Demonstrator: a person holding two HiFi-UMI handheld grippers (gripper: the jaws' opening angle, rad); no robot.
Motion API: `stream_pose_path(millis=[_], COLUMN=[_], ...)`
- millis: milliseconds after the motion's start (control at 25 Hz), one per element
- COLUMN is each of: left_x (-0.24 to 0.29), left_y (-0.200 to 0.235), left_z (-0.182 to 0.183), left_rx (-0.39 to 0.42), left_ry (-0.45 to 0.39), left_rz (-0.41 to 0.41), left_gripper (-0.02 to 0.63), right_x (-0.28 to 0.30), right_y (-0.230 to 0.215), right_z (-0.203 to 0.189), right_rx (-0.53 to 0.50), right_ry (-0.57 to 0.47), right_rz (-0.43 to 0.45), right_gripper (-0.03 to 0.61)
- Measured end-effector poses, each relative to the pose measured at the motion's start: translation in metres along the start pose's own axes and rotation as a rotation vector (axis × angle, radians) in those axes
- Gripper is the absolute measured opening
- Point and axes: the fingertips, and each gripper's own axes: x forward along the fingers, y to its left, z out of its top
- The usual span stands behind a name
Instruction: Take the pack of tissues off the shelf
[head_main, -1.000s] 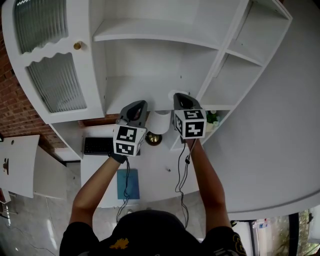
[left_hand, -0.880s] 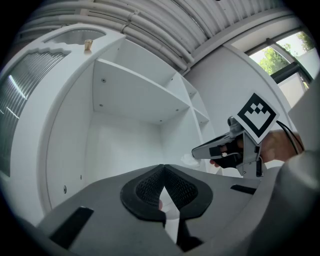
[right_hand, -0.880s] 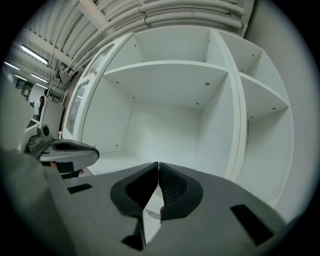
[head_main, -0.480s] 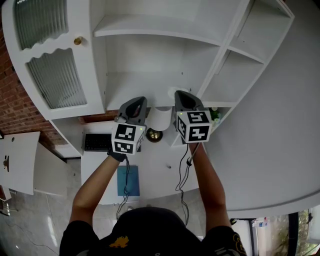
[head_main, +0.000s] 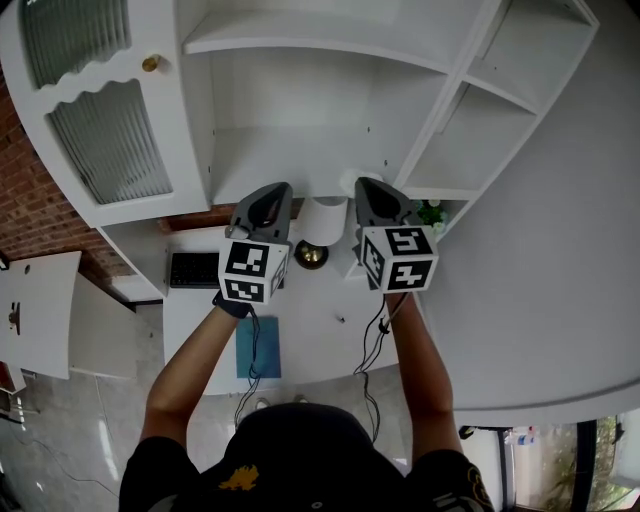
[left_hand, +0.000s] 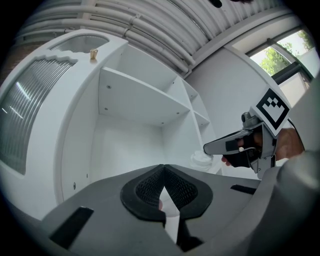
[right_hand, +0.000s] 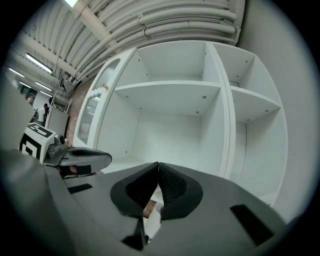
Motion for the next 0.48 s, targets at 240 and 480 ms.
stream_pose_path(millis=[240, 480], left_x=[-0.007, -0.018], left_y=[-0.003, -0.007], left_z=[-0.016, -0.040], left_rx=[-0.012, -0.026], left_ry=[0.026, 0.063], left_rz=[0.008, 0.022], left_gripper=[0.014, 0.014], right_x=[-0.007, -0.013], right_y=[0.015, 0.033], right_z=[-0.015, -0.042], right_rx=[0.013, 0.037], right_ry=[0.013, 0.042], right_rz=[0.038, 0.085], right_gripper=[0.006, 0.006])
